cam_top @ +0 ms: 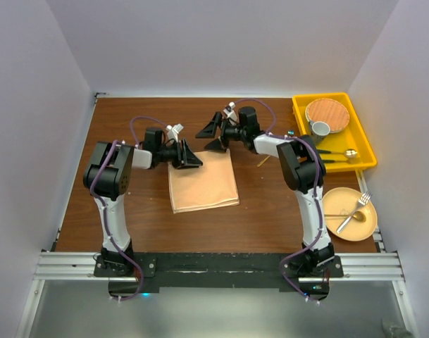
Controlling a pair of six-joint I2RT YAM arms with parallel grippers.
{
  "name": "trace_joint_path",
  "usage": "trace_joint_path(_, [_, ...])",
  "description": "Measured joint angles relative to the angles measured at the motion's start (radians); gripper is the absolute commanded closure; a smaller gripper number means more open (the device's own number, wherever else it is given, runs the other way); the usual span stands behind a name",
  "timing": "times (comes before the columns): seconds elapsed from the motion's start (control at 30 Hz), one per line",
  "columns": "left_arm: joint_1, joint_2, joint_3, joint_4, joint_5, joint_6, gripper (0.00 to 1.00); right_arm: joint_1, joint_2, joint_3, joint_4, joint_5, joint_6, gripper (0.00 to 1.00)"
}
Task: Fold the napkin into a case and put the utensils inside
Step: Smooth out the square-folded napkin at the center of the board.
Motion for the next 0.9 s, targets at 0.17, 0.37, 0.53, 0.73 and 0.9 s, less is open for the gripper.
trace_joint_path(0.17, [0.001,0.000,0.004,-0.018,0.010,0.019,0.51,0.010,0.049,0.012,0.083,-0.005,0.068,0.02])
trace_joint_path(0.37, [0.012,0.000,0.005,-0.037,0.028,0.020,0.50,0.000,0.081,-0.016,0.085,-0.005,0.071,0.02])
trace_joint_path(0.53, [0.018,0.000,-0.002,-0.014,0.063,0.010,0.46,-0.014,0.093,-0.015,0.080,-0.028,0.058,0.02])
trace_joint_path(0.73, [0.011,-0.015,-0.009,0.080,0.070,-0.087,0.46,-0.015,0.093,-0.015,0.076,-0.033,0.048,0.02])
trace_joint_path(0.9, [-0.006,-0.015,-0.008,0.194,0.057,-0.200,0.46,-0.015,0.093,-0.015,0.076,-0.033,0.047,0.02])
